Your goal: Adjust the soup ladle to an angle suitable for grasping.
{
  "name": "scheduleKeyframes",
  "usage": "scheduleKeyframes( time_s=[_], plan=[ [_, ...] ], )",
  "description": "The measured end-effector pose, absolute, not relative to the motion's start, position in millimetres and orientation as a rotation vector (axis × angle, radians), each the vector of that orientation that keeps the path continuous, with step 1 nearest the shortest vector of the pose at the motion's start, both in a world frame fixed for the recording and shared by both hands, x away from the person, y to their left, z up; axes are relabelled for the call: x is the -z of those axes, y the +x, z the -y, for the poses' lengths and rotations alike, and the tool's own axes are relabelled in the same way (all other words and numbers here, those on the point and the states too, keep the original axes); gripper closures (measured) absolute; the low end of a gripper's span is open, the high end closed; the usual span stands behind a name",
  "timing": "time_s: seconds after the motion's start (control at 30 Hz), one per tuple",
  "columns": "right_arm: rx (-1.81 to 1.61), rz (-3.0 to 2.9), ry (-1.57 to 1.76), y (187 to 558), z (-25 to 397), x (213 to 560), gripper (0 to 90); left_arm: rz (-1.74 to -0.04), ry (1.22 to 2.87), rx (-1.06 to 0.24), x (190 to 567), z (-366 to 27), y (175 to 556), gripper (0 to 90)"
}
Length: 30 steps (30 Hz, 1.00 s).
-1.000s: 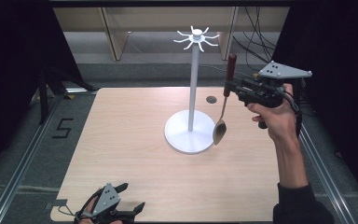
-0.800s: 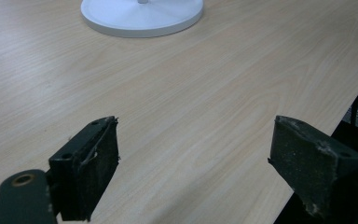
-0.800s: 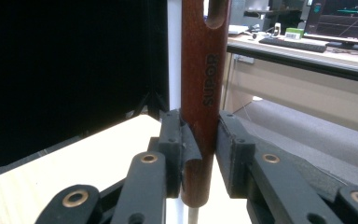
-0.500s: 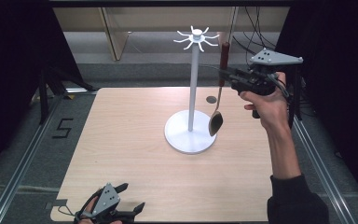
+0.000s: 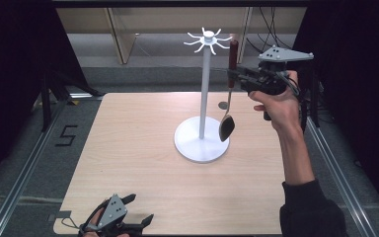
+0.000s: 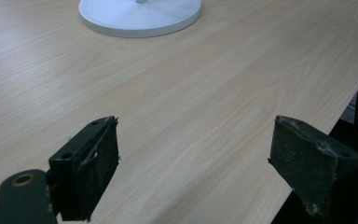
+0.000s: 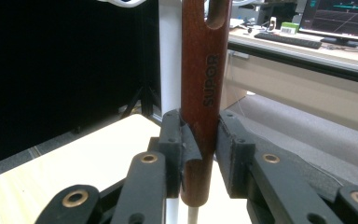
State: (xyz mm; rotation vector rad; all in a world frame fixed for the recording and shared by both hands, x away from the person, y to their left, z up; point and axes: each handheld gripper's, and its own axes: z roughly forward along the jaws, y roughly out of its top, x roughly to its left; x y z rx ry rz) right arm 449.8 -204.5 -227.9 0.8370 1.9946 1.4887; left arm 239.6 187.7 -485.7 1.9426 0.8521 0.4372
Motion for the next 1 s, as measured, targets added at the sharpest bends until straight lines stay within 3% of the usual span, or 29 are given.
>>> scheduleKeyframes(
  time_s=[1.0],
  plan=[
    [-1.472, -2.019, 0.867, 467.0, 183.2, 231.0, 73.0, -0.855, 1.942, -0.433, 485.0, -187.5, 238.8, 14.8]
  ],
)
